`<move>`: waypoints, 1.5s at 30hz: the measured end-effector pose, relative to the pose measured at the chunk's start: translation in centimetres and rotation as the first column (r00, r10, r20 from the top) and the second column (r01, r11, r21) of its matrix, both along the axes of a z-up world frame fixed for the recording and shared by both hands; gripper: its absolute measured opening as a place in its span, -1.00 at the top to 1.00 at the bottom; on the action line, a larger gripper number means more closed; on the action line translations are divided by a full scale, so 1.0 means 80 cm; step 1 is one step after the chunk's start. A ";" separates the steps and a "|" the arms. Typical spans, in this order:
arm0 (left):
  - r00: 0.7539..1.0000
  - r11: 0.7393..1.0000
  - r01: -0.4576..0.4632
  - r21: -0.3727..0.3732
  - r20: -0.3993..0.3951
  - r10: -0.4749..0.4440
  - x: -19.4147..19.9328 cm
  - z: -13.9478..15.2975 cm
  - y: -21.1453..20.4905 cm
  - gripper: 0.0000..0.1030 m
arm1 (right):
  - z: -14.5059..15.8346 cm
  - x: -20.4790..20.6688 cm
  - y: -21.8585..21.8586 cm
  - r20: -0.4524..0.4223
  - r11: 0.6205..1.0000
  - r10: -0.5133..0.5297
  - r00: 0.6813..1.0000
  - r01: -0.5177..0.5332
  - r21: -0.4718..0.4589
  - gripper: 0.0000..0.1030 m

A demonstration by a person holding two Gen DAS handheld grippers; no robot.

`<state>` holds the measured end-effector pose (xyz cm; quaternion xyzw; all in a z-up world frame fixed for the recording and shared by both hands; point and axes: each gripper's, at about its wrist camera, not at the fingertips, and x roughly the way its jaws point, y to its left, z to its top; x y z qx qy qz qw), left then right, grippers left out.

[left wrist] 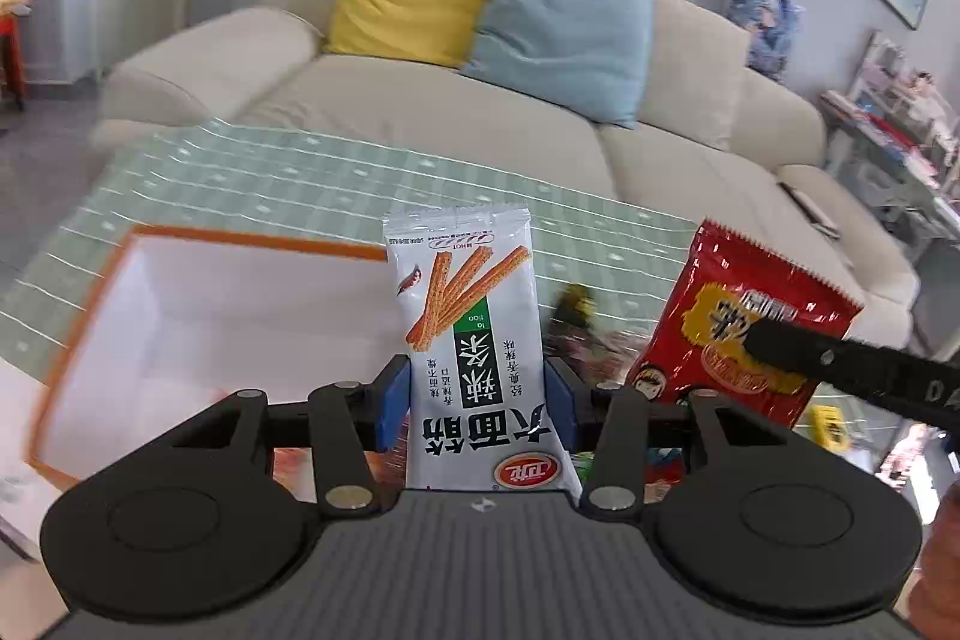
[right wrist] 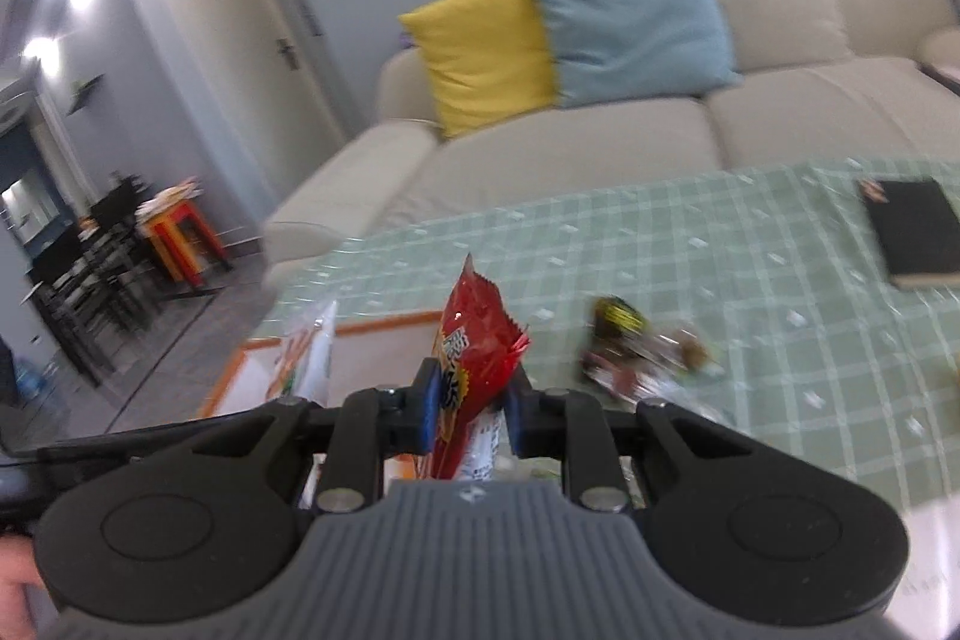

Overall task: Organize snacks
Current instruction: 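Lift both held packets and carry them over the orange box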

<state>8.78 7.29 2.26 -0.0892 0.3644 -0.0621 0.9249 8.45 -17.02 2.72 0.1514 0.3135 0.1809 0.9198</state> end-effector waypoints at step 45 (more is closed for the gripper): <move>0.907 0.927 -0.017 0.376 -0.384 0.173 0.084 -0.140 0.116 -0.04 | -0.145 0.135 0.251 -0.363 0.926 0.298 0.883 -0.359 -0.115 0.63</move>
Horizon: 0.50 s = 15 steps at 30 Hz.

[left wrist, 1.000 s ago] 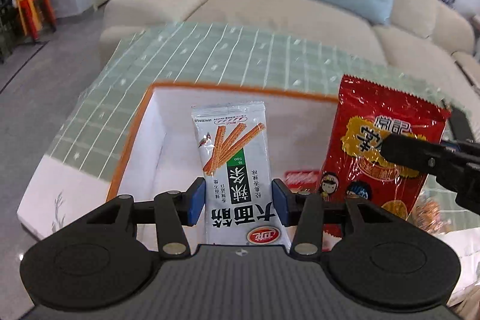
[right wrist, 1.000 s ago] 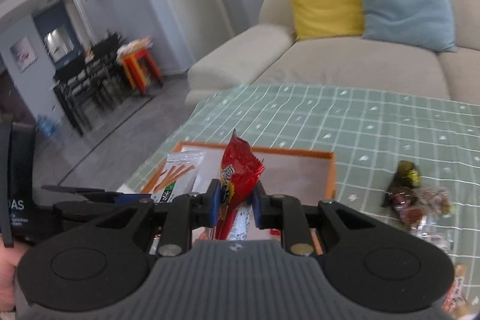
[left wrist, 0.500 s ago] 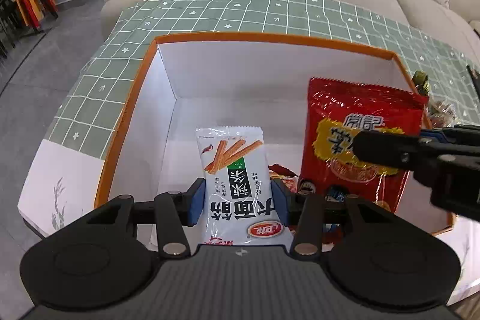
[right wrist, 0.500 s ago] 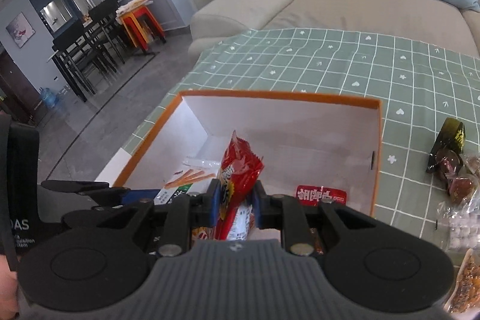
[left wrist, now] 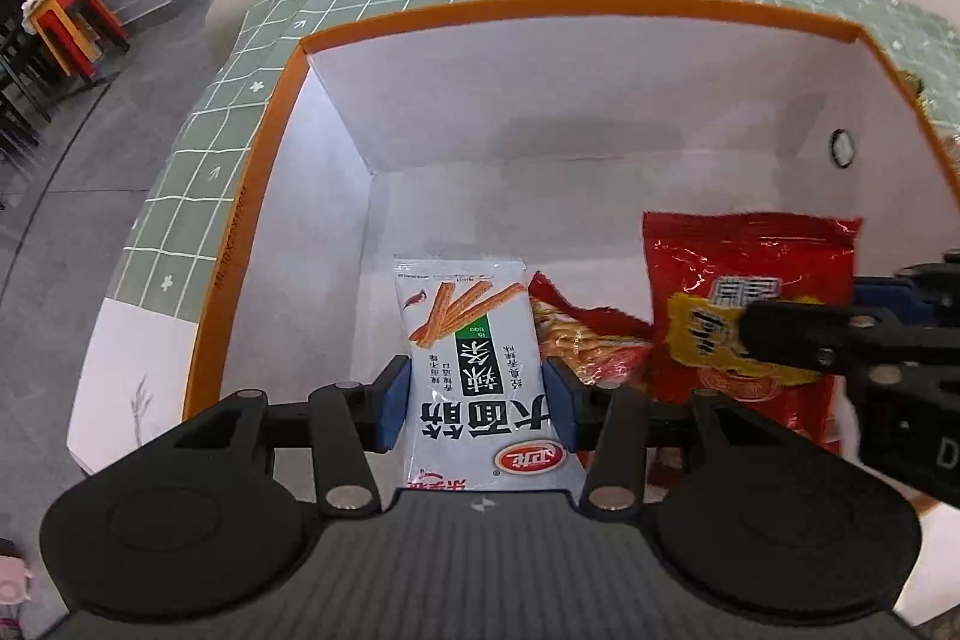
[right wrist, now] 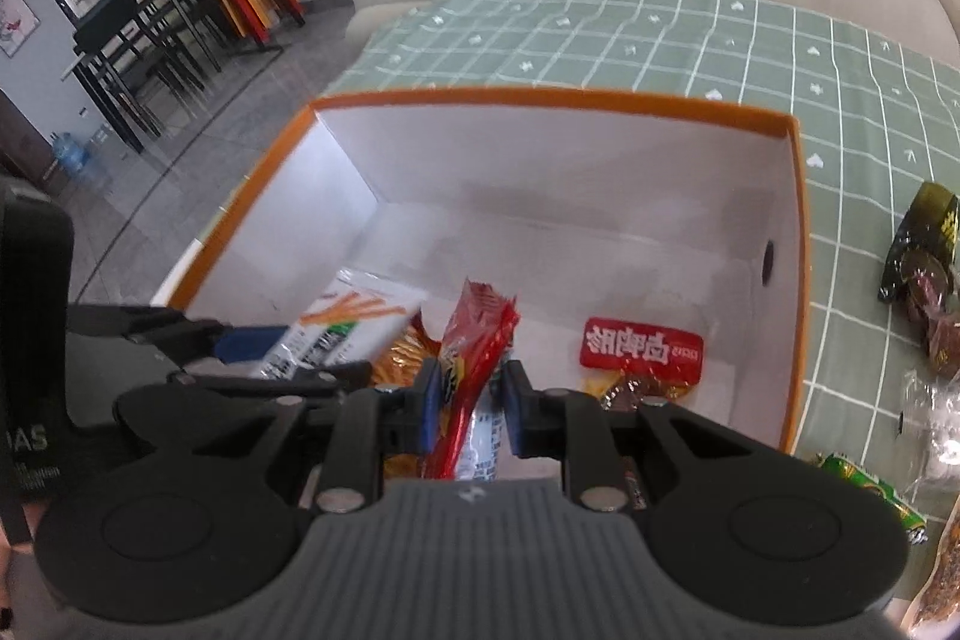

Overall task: Organize snacks
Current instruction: 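Lift both held packets and carry them over the orange box, then open both grippers to release the packets into the box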

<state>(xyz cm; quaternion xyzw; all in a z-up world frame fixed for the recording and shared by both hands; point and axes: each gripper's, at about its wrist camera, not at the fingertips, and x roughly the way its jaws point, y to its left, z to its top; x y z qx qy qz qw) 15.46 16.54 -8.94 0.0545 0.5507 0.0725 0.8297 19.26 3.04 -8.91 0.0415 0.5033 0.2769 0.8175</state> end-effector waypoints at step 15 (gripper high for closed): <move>0.996 0.987 -0.018 0.161 -0.085 0.032 0.019 -0.020 -0.005 -0.19 | -0.013 0.006 -0.011 0.021 0.998 -0.035 0.999 0.036 -0.060 0.36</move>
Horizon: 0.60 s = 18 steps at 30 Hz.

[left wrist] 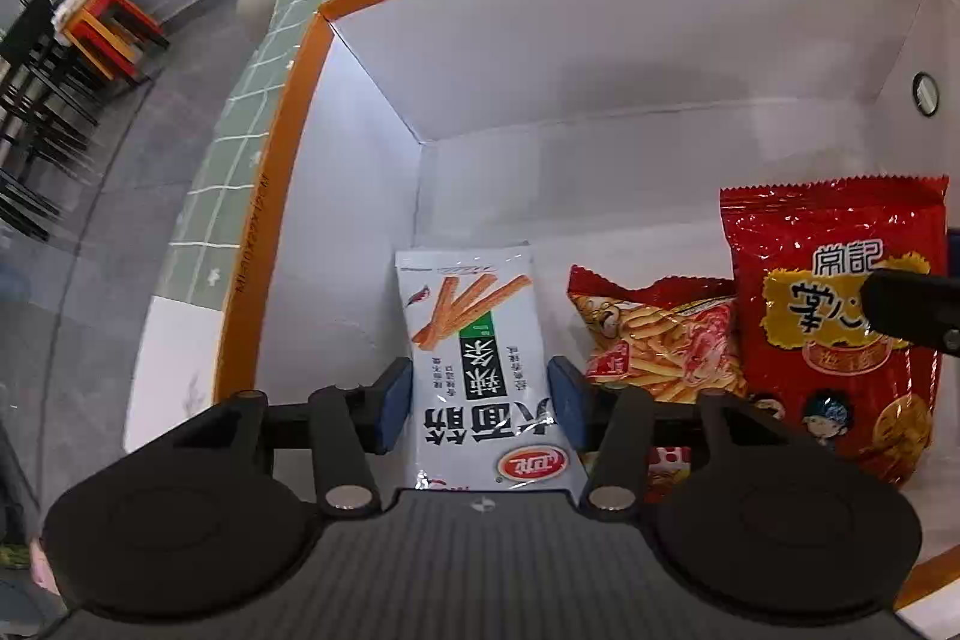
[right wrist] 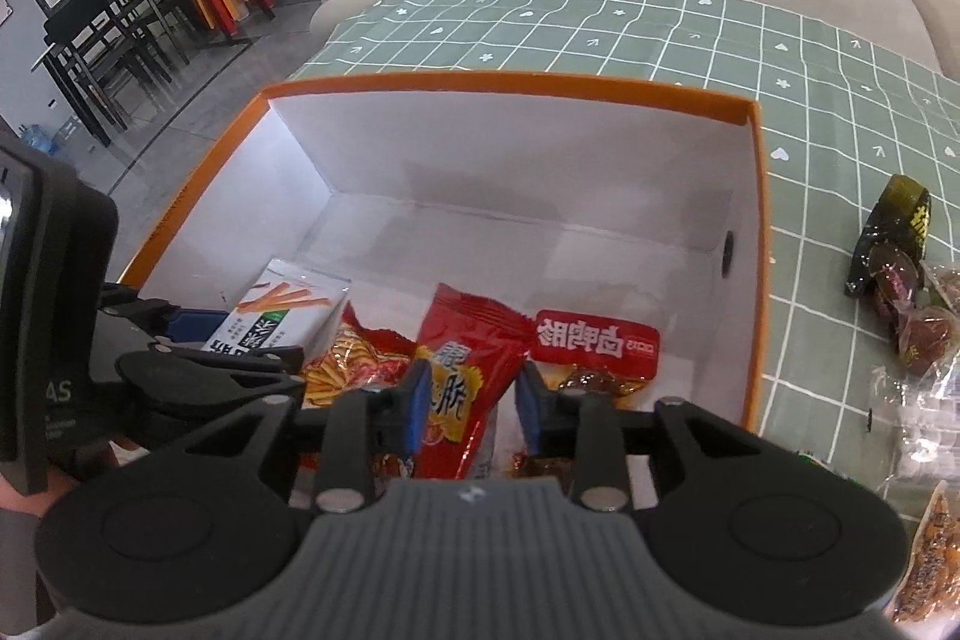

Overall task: Organize snacks
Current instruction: 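Open both grippers to release the packets into the box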

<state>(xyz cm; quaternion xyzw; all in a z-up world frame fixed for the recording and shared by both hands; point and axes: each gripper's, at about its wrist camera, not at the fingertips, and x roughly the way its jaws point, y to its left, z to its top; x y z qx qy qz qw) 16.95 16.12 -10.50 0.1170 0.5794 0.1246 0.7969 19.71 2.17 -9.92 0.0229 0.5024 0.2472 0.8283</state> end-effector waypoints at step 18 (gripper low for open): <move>0.982 0.999 0.042 -0.027 0.187 -0.036 -0.031 0.065 -0.019 -0.46 | 0.061 -0.029 -0.009 0.159 0.997 0.002 0.987 0.010 -0.071 -0.33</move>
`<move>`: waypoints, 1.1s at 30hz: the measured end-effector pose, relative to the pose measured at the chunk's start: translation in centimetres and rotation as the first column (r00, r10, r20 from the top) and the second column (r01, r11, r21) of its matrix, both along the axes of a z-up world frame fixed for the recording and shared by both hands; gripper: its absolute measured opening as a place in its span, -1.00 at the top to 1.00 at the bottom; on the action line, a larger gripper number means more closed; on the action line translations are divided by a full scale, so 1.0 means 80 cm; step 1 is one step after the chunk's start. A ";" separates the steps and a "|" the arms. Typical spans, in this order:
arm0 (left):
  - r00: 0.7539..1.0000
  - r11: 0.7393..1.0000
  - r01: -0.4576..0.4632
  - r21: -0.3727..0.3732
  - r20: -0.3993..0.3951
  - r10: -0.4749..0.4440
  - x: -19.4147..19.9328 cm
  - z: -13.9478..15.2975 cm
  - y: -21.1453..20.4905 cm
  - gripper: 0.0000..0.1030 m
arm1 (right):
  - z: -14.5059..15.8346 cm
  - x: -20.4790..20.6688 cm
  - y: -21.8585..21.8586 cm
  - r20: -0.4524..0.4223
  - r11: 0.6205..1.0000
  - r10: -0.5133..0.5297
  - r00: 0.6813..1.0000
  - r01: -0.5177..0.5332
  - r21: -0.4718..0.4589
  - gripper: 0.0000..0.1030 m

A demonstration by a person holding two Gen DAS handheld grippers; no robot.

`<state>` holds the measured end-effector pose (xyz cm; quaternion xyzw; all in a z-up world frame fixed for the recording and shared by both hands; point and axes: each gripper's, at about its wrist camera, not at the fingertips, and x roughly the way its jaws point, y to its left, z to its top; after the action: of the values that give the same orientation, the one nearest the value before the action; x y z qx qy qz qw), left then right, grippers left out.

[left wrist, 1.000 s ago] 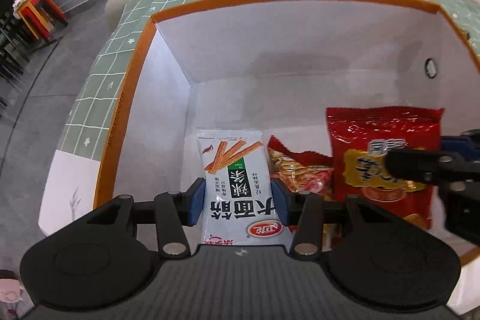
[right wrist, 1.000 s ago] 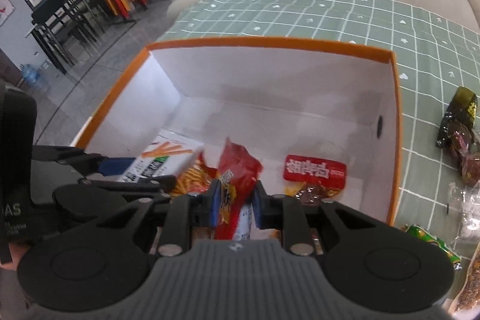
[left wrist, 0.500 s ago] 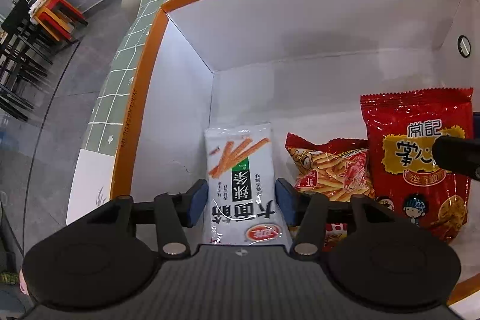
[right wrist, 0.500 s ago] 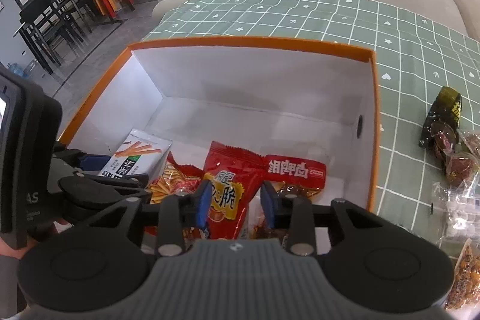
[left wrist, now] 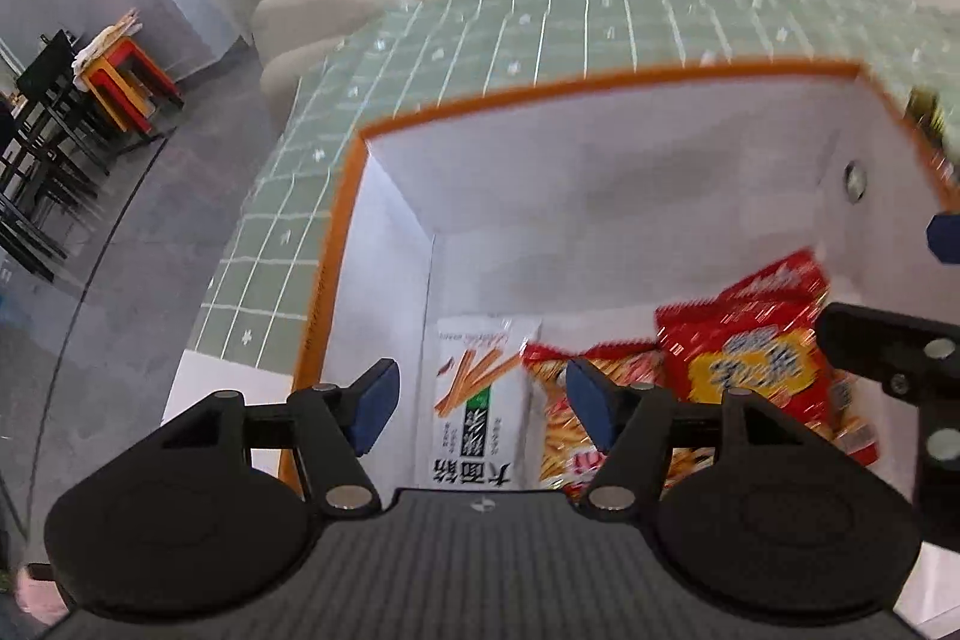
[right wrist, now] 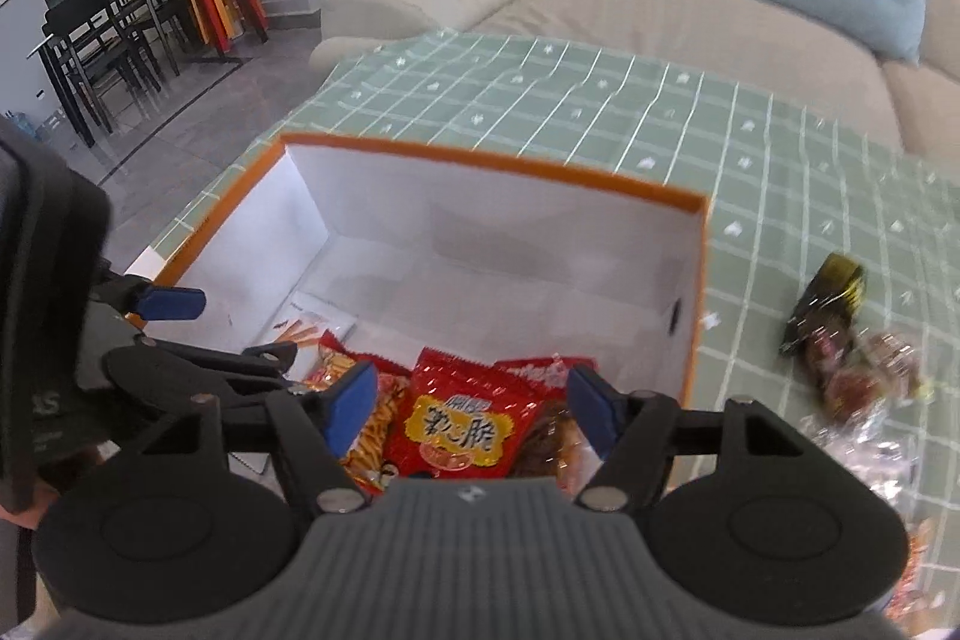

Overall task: Organize snacks
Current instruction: 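Open both grippers to release the packets into the box, then move both grippers back toward the remaining snacks on the table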

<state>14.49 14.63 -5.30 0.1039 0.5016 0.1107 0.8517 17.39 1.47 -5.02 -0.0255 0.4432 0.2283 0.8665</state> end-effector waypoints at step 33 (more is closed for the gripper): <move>0.904 0.897 0.344 -0.279 0.355 -0.237 -0.078 0.087 -0.170 -0.47 | 0.049 -0.124 -0.249 0.275 0.919 -0.389 0.879 0.392 0.047 -0.78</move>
<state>8.28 1.03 1.63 0.0134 0.3503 -0.0912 0.9321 7.50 -18.41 -1.11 0.0282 0.3138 0.0411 0.9482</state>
